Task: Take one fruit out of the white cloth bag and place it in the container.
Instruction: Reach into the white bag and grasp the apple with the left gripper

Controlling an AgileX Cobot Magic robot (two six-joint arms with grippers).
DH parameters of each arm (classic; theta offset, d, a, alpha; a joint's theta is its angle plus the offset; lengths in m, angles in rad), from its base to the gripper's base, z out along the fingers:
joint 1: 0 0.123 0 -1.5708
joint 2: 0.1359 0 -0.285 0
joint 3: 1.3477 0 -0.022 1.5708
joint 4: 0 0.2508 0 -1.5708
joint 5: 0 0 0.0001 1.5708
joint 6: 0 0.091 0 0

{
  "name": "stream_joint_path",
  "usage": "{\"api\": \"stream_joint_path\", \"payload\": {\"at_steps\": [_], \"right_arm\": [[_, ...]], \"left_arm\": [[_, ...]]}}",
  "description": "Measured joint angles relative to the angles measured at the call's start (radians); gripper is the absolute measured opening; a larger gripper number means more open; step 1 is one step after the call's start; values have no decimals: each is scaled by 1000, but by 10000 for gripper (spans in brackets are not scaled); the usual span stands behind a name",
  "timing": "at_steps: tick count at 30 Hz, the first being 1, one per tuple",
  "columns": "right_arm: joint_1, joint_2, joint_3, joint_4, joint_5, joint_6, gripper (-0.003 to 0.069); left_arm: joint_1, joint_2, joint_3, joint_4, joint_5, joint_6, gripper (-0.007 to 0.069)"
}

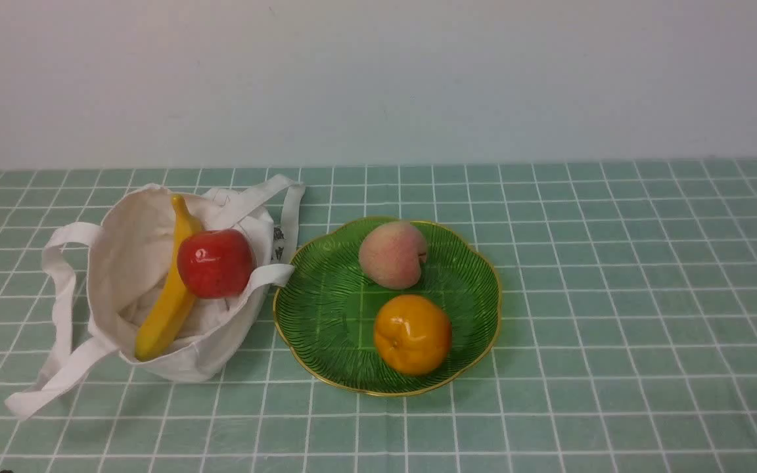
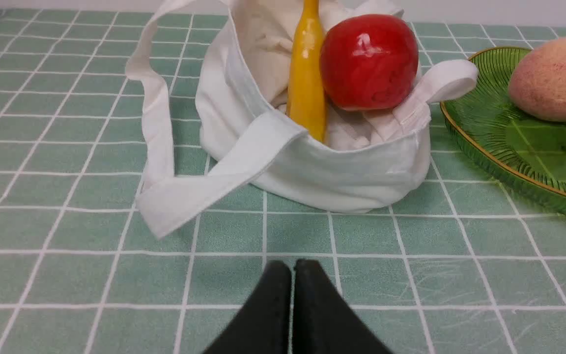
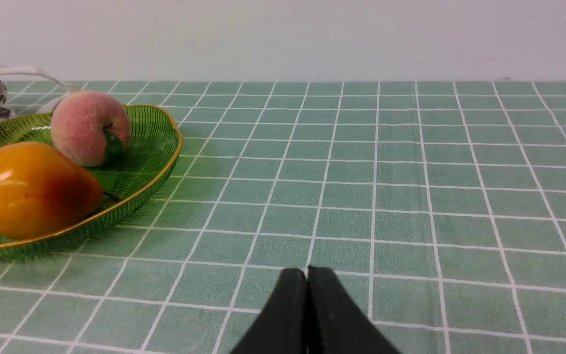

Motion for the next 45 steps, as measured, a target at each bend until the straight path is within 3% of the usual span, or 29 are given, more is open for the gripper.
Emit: {"api": "stream_joint_path", "payload": {"at_steps": [41, 45], "right_arm": [[0, 0, 0, -1, 0, 0, -15], [0, 0, 0, -1, 0, 0, -15]], "left_arm": [[0, 0, 0, -1, 0, -1, -8], [0, 0, 0, -57, -3, -38, -8]]}}
